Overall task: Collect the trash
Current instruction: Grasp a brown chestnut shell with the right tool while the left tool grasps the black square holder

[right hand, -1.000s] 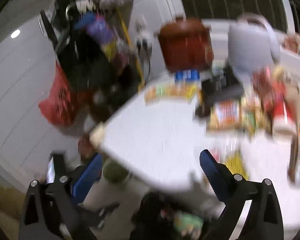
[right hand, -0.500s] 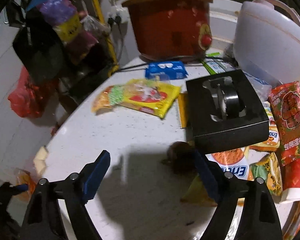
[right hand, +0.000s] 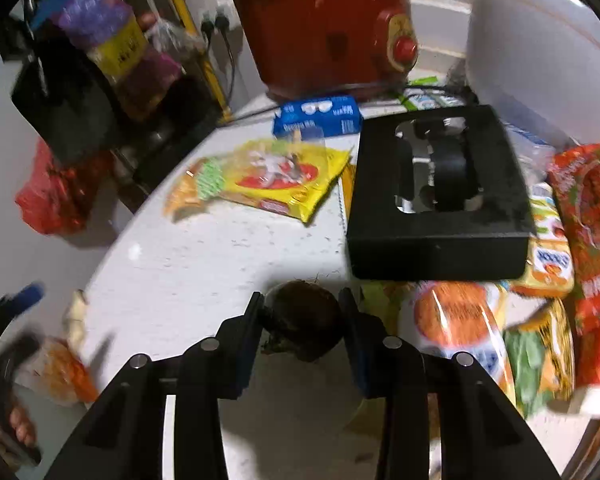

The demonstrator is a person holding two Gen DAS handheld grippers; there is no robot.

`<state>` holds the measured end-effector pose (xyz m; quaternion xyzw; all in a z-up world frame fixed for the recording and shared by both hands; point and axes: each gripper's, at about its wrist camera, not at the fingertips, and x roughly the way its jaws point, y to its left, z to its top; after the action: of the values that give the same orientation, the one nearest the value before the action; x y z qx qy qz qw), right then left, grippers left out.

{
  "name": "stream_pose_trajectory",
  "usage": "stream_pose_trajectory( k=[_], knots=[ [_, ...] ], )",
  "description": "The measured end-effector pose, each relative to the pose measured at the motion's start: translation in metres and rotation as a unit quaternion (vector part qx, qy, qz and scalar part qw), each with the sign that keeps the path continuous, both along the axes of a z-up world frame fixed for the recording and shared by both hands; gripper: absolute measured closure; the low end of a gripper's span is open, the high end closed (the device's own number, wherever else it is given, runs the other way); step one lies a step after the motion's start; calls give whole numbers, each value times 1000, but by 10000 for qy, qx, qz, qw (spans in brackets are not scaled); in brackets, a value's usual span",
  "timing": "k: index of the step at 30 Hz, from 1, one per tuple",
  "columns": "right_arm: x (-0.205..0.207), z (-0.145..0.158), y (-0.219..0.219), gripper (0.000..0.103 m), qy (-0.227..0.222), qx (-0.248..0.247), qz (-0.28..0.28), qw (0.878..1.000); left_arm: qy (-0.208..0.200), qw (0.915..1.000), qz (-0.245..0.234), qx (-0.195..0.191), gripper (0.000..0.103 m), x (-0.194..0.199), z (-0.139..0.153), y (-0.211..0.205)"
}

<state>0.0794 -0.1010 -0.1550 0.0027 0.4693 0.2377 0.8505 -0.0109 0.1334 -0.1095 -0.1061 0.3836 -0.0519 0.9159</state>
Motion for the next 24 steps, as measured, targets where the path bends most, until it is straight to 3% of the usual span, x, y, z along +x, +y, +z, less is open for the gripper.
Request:
stream_pose_trajectory(
  k=[5,9,14,21,24],
  knots=[
    [-39,26,-22,65,-120,492,-155,9986,181,9992,-118,-329,15,71,0,-11],
    [-68,34,-45,65,-145,647,-430,9969,437,9966,-658,-236,15,119,-2,-55],
    [-95,42,-84,65,-239,801,-955,9919,634,9868,-1292,-741,15,145,1,-127],
    [-121,38,-122,65,-220,783,-1353,9875,1147,9810,-1064,-1148,15,183,-18,-183],
    [-127,33,-136,65,-160,808,-1460,9858,1304,9772,-746,-1502,34,189,-33,-178]
  ],
)
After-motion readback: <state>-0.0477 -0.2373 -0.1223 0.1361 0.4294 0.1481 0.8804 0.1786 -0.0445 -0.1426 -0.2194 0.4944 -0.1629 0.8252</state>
